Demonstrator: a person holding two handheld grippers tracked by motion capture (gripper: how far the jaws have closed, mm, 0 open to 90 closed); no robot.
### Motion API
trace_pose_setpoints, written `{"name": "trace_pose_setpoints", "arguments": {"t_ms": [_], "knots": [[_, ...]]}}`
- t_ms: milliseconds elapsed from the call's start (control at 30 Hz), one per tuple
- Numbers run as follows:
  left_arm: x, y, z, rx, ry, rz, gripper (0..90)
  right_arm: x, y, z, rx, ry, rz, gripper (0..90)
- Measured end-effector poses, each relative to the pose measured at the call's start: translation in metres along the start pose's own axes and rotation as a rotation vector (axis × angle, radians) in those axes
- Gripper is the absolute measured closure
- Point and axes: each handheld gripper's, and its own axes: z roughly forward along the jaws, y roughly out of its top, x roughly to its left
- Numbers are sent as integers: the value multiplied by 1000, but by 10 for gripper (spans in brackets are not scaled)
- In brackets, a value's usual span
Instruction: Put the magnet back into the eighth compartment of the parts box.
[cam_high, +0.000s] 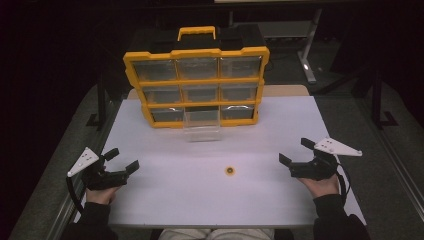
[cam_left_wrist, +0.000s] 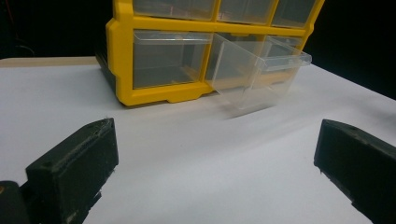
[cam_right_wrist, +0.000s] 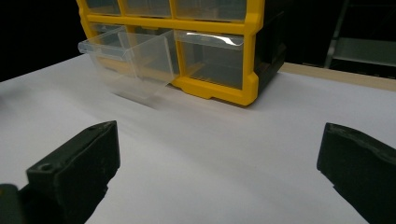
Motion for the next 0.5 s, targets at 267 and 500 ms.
{"name": "trace_pose_setpoints", "arguments": {"t_ms": [267,500], "knots": [[0,0,2,5,-3,2,0,-1,1,0,13,15,19,0],[-2,-1,2,9,-12,4,0,-1,0,4,39,14,19,0]]}}
